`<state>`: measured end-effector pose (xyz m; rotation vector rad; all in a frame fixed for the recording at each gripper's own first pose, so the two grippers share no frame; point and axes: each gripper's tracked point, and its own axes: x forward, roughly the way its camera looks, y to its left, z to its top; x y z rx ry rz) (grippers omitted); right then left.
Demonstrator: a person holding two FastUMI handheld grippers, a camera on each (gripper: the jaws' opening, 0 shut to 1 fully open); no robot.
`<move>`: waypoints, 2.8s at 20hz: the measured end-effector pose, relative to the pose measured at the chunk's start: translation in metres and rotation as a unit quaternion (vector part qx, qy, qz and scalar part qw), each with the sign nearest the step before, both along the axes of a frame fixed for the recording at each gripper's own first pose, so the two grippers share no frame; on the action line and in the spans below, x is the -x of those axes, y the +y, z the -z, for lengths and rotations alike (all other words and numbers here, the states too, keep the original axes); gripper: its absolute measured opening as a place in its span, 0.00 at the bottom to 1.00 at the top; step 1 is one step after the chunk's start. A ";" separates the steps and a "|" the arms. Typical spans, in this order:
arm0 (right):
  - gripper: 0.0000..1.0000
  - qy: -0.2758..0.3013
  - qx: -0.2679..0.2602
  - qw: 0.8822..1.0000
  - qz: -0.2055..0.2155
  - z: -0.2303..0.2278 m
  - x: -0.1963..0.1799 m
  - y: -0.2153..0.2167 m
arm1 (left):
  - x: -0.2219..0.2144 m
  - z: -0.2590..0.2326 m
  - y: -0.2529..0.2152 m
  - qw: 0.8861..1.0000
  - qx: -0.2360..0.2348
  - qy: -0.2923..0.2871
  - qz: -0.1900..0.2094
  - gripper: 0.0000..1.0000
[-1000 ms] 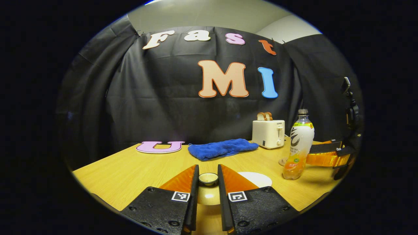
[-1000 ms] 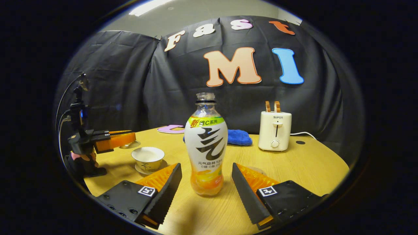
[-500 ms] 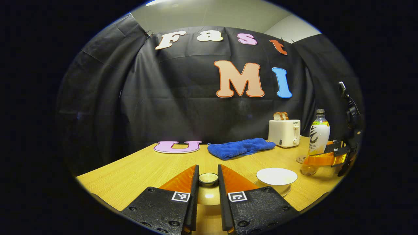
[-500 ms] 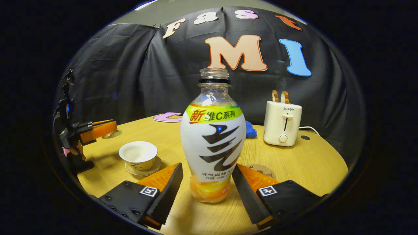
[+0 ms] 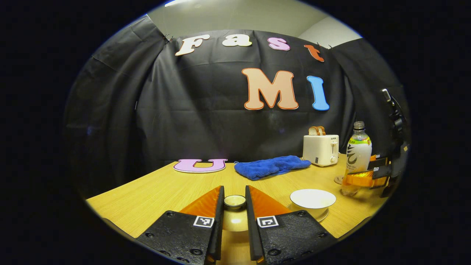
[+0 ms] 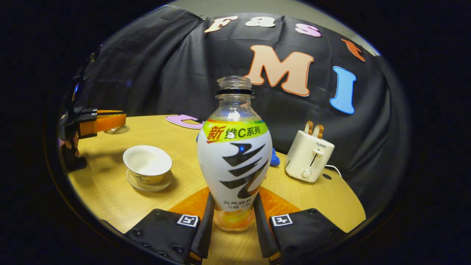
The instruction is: Open the teacup lid with one hand, grasp the water bottle and pour water into the teacup with the other hand; after pouring, place the water bottle on the coaster and then close the teacup lid.
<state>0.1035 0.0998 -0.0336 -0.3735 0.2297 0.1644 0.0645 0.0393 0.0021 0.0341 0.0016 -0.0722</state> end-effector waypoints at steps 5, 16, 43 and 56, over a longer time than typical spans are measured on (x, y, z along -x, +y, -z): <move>0.57 -0.076 0.140 0.987 0.004 -0.060 -0.004 -0.002 | 0.000 0.000 -0.001 1.000 0.000 0.000 0.000 0.28; 0.57 -0.133 0.431 0.893 -0.001 -0.061 -0.031 -0.005 | 0.000 0.000 0.000 1.000 0.001 0.001 0.000 0.28; 0.55 -0.275 0.672 0.687 0.002 -0.071 -0.024 0.016 | -0.002 0.001 -0.001 1.000 0.001 0.000 0.001 0.28; 0.54 -0.292 0.685 0.667 -0.006 -0.064 -0.022 0.031 | -0.002 0.001 -0.001 1.000 0.001 0.000 0.001 0.28</move>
